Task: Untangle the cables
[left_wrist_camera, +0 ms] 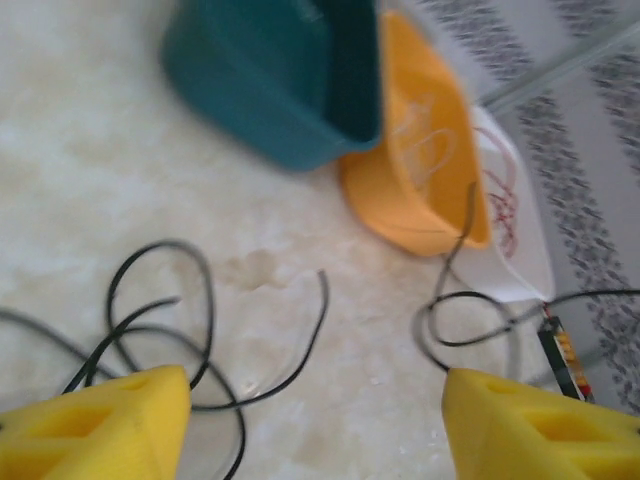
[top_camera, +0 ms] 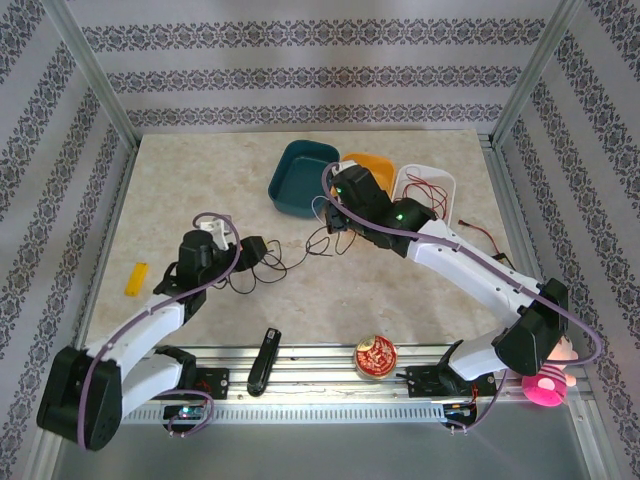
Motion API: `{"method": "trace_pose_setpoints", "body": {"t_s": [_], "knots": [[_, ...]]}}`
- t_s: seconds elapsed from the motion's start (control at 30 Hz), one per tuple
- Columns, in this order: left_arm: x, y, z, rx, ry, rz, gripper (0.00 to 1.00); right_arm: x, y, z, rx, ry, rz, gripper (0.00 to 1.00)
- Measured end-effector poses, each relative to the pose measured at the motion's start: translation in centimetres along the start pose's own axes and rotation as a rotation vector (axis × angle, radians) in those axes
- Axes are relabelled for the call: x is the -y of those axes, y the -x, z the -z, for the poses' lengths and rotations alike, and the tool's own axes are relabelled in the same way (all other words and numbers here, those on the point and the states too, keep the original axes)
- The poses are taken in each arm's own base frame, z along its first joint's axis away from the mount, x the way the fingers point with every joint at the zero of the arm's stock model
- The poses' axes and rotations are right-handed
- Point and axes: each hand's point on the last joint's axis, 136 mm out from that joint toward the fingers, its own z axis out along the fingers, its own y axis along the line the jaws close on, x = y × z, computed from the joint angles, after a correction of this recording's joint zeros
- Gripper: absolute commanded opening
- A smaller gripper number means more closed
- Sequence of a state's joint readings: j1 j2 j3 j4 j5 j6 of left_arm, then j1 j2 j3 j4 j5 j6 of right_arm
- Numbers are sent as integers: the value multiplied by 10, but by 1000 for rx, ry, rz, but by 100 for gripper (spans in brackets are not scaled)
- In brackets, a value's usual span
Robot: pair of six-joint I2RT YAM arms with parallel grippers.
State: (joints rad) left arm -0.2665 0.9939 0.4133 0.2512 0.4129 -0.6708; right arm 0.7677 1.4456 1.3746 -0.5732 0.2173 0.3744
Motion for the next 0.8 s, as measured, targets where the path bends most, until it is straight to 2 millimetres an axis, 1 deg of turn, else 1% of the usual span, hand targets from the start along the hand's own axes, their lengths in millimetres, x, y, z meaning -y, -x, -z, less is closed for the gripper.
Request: {"method": "trace_pose_setpoints", "body": {"t_s": [0.07,0.13,0.2,0.27,0.33,0.47,0.53,0.63,0.73,0.8], "knots": [[17,8,10,31,-59,-68,77,-4,1,0,3,19,-12,0],[29,10,17,46,-99,-120,80,-7,4,0,11,39,-23,0],[39,9,20,45,-132,-173,81,-12,6,0,21,63,-33,0],[44,4,18,28,-147,-205,82,-16,8,0,26,86,-46,0],[47,-4,12,-7,-158,-231,84,-20,9,-1,30,109,-59,0],[50,-17,-6,-80,-159,-270,86,-29,7,-2,24,162,-84,0],[48,-20,-15,-107,-151,-278,88,-33,5,-3,16,184,-92,0],[48,-22,-26,-133,-145,-296,88,-38,1,-5,7,212,-106,0],[53,-22,-38,-151,-155,-319,83,-41,-1,-6,-1,233,-113,0],[54,-24,-45,-165,-161,-327,75,-42,-2,-7,-2,241,-117,0]]}}
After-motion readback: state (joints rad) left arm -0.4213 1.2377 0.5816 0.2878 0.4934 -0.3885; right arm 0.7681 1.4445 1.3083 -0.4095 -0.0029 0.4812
